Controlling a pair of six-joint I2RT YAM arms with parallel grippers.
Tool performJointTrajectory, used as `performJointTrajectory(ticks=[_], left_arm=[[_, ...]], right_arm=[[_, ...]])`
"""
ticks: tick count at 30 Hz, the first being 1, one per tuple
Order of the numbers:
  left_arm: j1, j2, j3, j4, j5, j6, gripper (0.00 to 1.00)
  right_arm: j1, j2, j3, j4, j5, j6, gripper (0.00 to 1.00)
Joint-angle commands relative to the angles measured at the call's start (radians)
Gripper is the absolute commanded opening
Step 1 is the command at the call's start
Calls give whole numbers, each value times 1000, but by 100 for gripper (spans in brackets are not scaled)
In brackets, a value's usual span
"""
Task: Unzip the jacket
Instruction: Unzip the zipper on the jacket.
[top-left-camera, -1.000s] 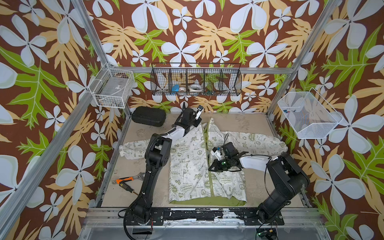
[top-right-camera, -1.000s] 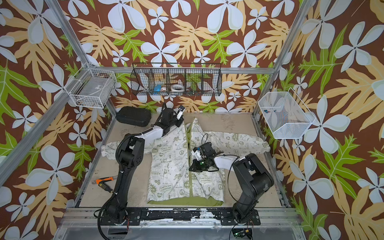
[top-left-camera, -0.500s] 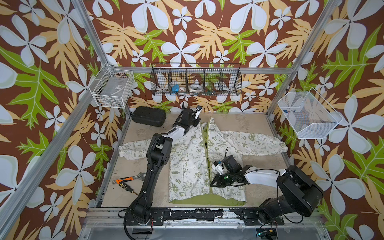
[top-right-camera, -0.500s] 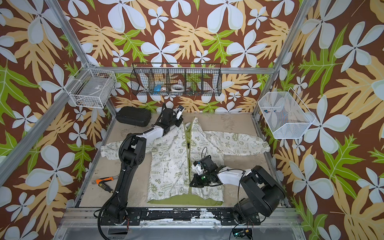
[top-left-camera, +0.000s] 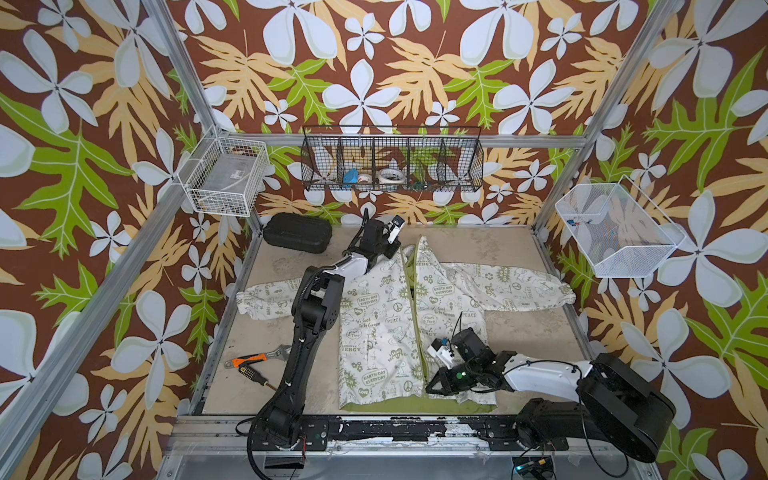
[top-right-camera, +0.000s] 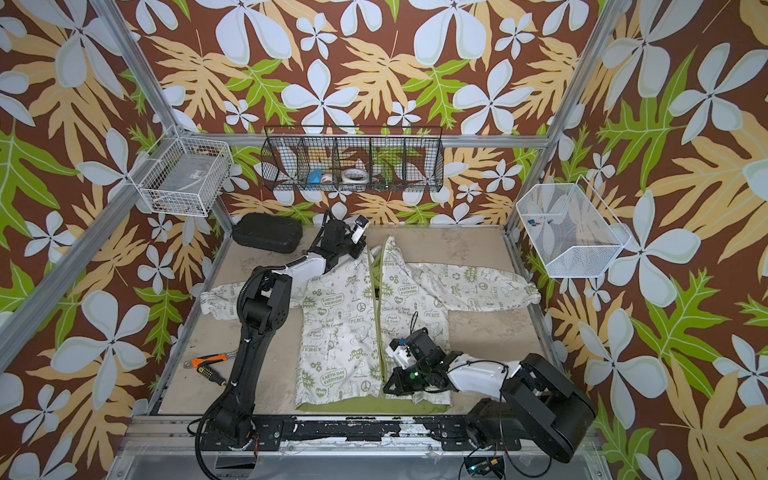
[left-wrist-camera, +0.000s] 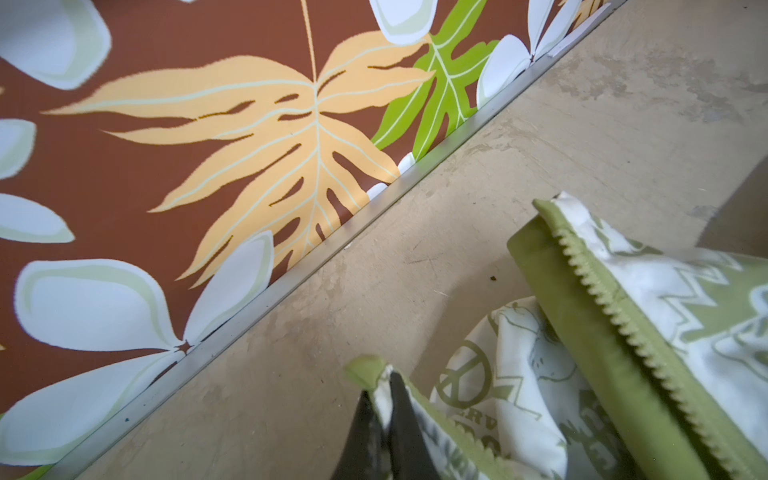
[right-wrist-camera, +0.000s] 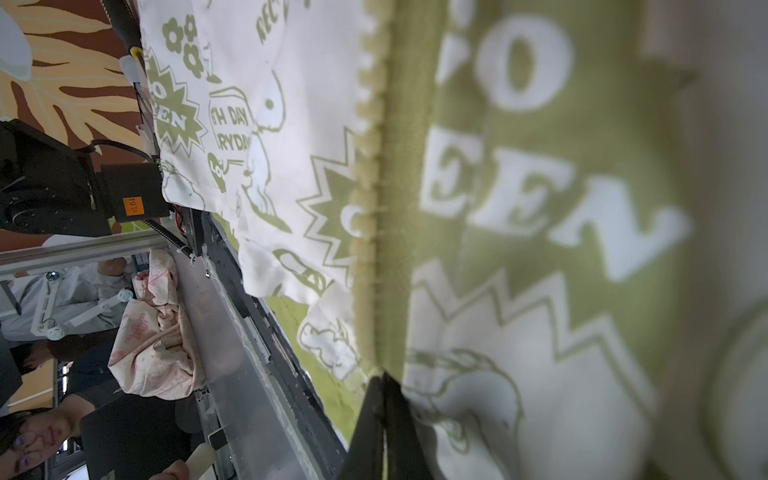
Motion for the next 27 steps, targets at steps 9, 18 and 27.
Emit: performJointTrajectory(ticks=[9, 18, 27], left_arm=[[8, -38, -48, 90, 82, -18, 0], [8, -84, -166, 224, 91, -37, 0], [8, -10, 5, 86, -3, -39, 0]], right_arm=[[5, -17, 79, -119, -195, 101, 0], [17, -51, 57, -111, -184, 183, 0], [75, -136, -104, -62, -124, 275, 0]])
